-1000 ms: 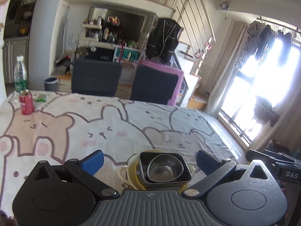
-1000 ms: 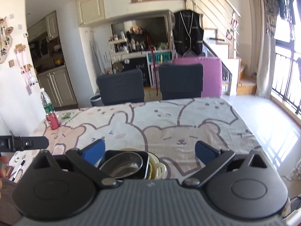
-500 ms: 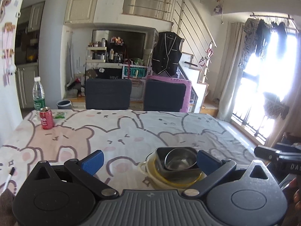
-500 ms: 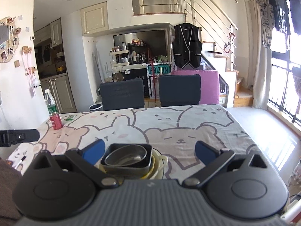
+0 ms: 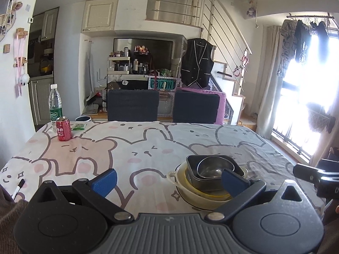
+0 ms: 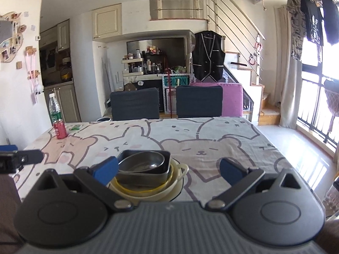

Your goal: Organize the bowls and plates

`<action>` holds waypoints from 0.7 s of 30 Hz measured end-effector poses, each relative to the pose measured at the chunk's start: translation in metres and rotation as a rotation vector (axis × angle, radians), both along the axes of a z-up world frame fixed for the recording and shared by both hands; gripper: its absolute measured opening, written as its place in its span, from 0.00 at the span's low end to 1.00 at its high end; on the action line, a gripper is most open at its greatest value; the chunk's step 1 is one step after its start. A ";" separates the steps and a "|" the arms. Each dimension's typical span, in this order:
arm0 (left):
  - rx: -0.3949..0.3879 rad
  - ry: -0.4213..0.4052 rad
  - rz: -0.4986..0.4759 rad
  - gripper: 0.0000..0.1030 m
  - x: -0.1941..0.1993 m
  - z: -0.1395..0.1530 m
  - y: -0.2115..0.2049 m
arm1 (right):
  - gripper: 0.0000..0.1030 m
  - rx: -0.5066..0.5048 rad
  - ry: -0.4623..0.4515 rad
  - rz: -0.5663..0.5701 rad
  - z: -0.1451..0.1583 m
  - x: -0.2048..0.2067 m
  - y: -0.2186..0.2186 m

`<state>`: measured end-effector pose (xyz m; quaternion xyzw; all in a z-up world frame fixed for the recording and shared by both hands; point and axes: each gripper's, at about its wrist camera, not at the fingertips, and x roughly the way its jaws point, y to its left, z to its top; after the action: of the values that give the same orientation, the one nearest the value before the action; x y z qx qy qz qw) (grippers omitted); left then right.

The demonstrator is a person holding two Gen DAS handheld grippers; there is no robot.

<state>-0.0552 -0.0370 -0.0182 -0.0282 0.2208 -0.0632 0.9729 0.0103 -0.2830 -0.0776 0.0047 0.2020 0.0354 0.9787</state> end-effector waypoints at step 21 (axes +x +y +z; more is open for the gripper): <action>0.069 0.005 -0.029 1.00 -0.002 -0.017 -0.020 | 1.00 -0.049 -0.001 -0.021 -0.012 -0.005 -0.003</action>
<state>-0.0573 -0.0575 -0.0356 0.0087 0.2257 -0.0697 0.9717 0.0054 -0.2859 -0.0893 -0.0171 0.2024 0.0202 0.9789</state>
